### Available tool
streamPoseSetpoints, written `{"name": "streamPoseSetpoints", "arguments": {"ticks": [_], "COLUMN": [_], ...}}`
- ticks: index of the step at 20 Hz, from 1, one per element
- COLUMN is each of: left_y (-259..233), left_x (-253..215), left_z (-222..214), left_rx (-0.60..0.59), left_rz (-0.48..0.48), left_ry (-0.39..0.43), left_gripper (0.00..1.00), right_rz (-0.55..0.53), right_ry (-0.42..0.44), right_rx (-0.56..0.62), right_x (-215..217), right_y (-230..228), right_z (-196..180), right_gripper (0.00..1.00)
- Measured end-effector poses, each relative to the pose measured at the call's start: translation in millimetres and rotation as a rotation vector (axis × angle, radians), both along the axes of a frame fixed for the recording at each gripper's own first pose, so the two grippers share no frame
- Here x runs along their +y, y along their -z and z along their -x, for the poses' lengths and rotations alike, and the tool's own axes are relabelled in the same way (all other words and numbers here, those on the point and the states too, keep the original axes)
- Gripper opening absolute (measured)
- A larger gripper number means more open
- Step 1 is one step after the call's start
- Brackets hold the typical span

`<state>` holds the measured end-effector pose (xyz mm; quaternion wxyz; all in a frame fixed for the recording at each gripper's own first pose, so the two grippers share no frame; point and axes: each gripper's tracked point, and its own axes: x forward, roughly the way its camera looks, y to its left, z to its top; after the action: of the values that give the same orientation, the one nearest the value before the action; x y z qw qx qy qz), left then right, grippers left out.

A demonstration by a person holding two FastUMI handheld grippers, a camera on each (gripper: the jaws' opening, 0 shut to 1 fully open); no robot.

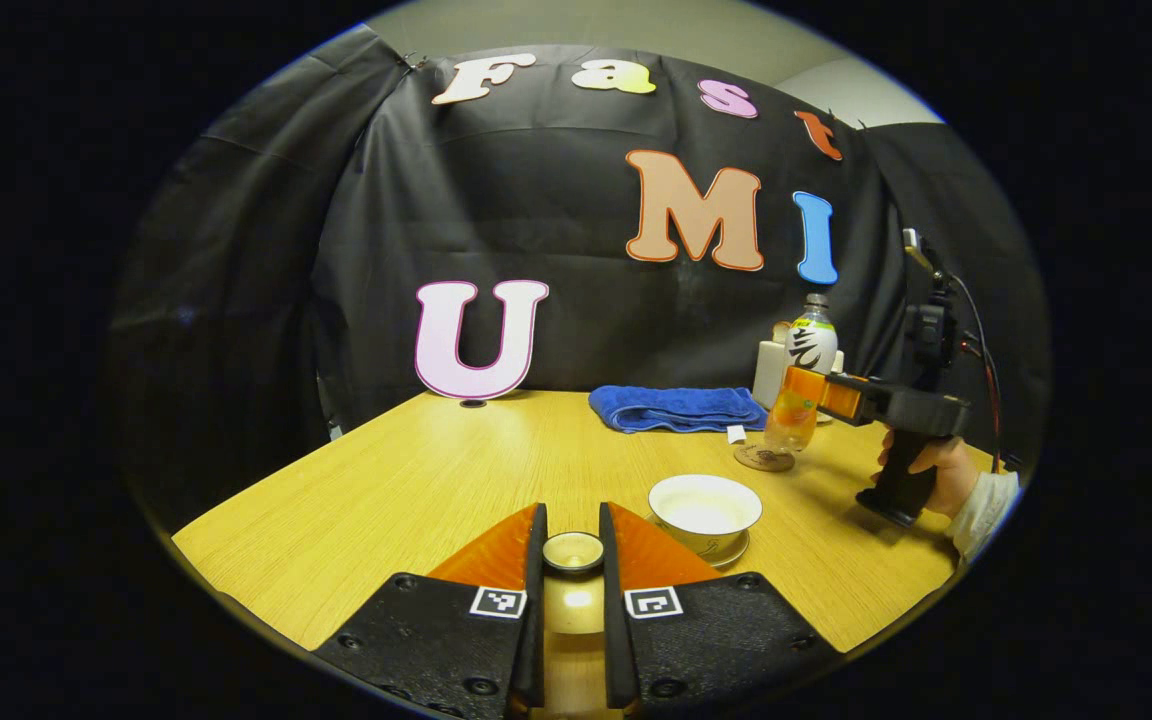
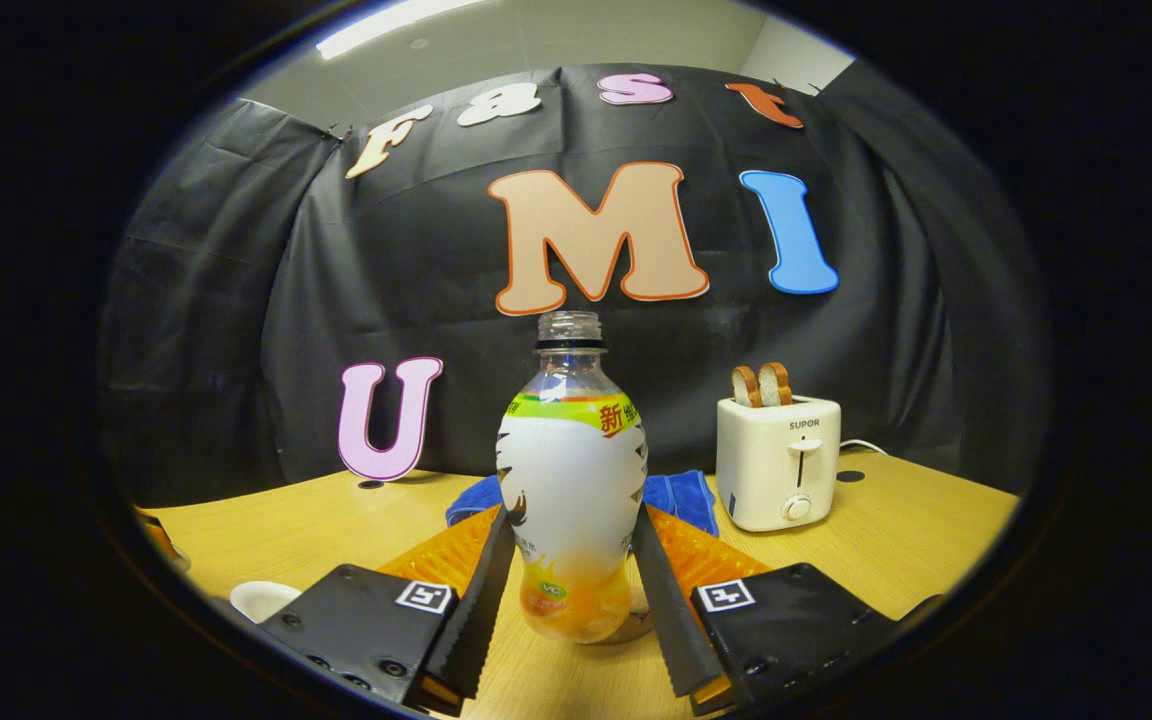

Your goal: Open the teacup lid with one hand, grasp the water bottle and pour water into the teacup with the other hand; after pouring, place the water bottle on the coaster and then close the teacup lid.

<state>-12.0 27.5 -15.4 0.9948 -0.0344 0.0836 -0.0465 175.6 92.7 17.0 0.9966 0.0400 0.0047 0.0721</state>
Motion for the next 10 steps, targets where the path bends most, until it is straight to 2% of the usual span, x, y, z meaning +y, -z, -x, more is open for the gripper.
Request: {"name": "streamPoseSetpoints", "arguments": {"ticks": [2, 6, 10], "left_y": [-3, -5, -1], "left_x": [-1, -4, -9], "left_z": [-1, 0, 3], "left_rx": [-0.007, -0.015, -0.002], "left_rz": [0.001, 0.007, 0.049], "left_ry": [0.002, 0.019, 0.039], "left_gripper": [0.21, 0.21, 0.21], "right_rz": [-0.002, 0.061, 0.063], "right_ry": [0.009, 0.026, 0.045], "right_rx": [-0.001, 0.0, 0.038], "right_x": [0, -2, -5], "right_y": [5, 11, 24], "right_z": [-7, -20, -31], "right_gripper": [0.73, 0.73, 0.73]}}
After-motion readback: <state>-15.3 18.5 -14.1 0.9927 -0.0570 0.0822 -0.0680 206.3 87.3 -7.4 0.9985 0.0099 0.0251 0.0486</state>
